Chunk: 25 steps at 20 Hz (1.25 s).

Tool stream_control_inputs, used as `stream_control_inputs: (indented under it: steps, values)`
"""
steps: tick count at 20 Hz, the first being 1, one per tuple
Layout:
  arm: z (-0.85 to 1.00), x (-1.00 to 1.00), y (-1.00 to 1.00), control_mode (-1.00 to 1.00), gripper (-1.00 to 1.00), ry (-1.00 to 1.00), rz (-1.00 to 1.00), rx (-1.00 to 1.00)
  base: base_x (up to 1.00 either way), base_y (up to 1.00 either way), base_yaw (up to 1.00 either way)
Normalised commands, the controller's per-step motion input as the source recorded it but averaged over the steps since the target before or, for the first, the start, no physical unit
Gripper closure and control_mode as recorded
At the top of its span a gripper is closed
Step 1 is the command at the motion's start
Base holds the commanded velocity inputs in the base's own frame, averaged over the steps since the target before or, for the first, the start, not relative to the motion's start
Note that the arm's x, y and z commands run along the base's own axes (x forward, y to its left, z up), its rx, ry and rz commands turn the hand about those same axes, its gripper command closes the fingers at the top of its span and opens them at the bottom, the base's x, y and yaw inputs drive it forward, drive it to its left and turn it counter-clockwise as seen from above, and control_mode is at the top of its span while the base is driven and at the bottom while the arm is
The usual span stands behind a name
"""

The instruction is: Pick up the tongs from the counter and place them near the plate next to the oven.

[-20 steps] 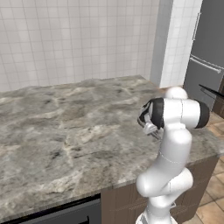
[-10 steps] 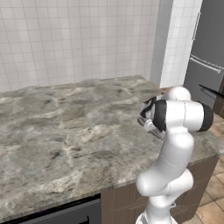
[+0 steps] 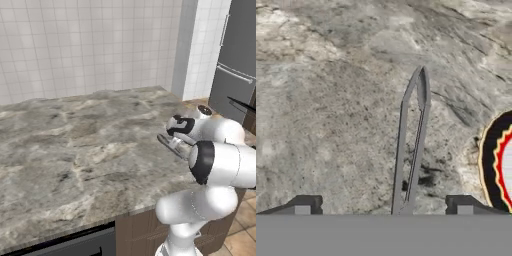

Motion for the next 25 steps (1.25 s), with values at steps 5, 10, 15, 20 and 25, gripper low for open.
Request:
stream_control_inputs:
  steps: [5, 10, 15, 20, 25]
  values:
    - [0.69, -0.67, 0.16, -1.0, -1.0, -0.36, 0.12, -0.06, 0.0, 0.0, 0.0]
    - [0.82, -0.85, 0.19, -1.0, -1.0, -0.44, 0.06, -0.1, 0.0, 0.0, 0.0]
    - [0.81, -0.83, 0.2, -1.0, -1.0, -0.35, 0.03, -0.07, 0.0, 0.0, 0.0]
    - [0.89, -0.73, 0.14, -1.0, -1.0, -0.25, 0.03, -0.04, 0.0, 0.0, 0.0]
    - [0.92, -0.65, 0.11, -1.0, -1.0, -0.21, 0.03, -0.05, 0.0, 0.0, 0.0]
